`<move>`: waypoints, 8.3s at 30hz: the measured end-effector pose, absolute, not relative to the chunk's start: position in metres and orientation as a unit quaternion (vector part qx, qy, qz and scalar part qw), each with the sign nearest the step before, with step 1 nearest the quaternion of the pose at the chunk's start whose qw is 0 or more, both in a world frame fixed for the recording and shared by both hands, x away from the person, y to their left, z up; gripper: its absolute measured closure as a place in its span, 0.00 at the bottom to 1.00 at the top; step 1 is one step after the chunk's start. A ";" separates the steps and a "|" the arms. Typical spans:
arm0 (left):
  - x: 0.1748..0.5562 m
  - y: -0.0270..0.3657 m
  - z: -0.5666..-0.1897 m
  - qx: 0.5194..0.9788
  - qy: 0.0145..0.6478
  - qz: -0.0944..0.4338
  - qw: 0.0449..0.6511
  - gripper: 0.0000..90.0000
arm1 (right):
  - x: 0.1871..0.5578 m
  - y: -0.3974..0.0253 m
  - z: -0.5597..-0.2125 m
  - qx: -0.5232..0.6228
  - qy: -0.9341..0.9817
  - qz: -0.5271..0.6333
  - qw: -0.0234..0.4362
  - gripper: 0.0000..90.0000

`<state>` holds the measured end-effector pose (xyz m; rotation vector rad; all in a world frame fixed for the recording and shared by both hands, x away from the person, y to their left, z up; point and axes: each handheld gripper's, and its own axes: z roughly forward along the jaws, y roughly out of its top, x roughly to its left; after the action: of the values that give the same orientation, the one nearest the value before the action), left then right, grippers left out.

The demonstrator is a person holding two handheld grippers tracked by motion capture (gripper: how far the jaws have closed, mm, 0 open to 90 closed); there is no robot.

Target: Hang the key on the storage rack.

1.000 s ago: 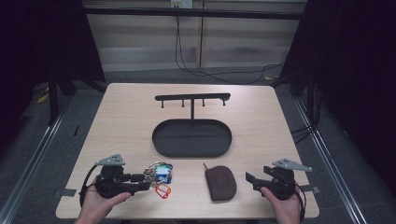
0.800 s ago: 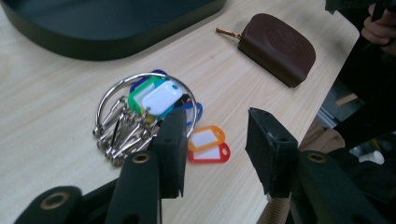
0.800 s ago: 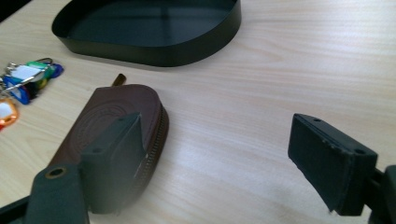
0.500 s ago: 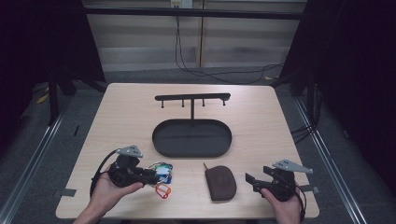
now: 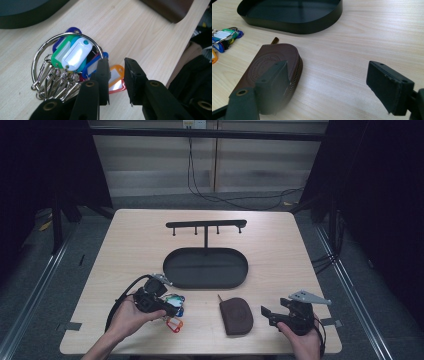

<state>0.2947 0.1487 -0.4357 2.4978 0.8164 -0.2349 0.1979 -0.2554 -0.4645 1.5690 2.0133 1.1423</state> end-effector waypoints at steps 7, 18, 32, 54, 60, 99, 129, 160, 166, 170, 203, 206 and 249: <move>0.304 0.136 -0.449 0.926 0.306 -0.094 0.202 0.84 | 0.200 -0.254 -0.466 0.555 0.713 0.395 0.168 0.20; 0.310 0.120 -0.454 0.941 0.297 -0.089 0.133 0.86 | 0.201 -0.257 -0.467 0.561 0.709 0.395 0.163 0.20; 0.315 0.105 -0.460 0.949 0.290 -0.091 0.080 0.94 | 0.202 -0.257 -0.468 0.563 0.711 0.390 0.160 0.20; 0.316 0.107 -0.428 0.960 0.264 -0.079 0.051 0.97 | 0.202 -0.258 -0.469 0.565 0.710 0.391 0.155 0.20; 0.320 0.113 -0.413 0.954 0.288 -0.063 0.055 0.97 | 0.202 -0.258 -0.469 0.566 0.710 0.390 0.155 0.20; 0.329 0.131 -0.309 0.956 0.276 -0.004 0.102 0.98 | 0.203 -0.259 -0.468 0.568 0.706 0.395 0.155 0.16; 0.354 0.126 -0.269 0.956 0.280 -0.016 0.088 0.98 | 0.202 -0.262 -0.468 0.575 0.700 0.394 0.157 0.16; 0.388 0.104 -0.248 0.949 0.304 -0.017 0.084 0.98 | 0.201 -0.260 -0.468 0.567 0.706 0.394 0.156 0.16; 0.398 0.100 -0.249 0.948 0.307 -0.015 0.082 0.98 | 0.202 -0.260 -0.468 0.567 0.706 0.395 0.155 0.16; 0.403 0.100 -0.249 0.946 0.312 -0.014 0.082 0.98 | 0.201 -0.260 -0.468 0.566 0.707 0.396 0.155 0.16; 0.459 0.102 -0.273 0.938 0.343 -0.017 0.054 0.98 | 0.203 -0.259 -0.469 0.566 0.709 0.392 0.153 0.16; 0.463 0.102 -0.274 0.936 0.348 -0.018 0.052 0.98 | 0.203 -0.259 -0.469 0.566 0.709 0.392 0.153 0.16; 0.468 0.118 -0.285 0.918 0.385 -0.019 0.088 0.84 | 0.204 -0.258 -0.470 0.566 0.712 0.388 0.152 0.16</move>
<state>0.4680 0.1179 -0.2848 2.7338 1.1475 -0.0578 0.2044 -0.2576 -0.4697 1.6229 2.0420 1.1133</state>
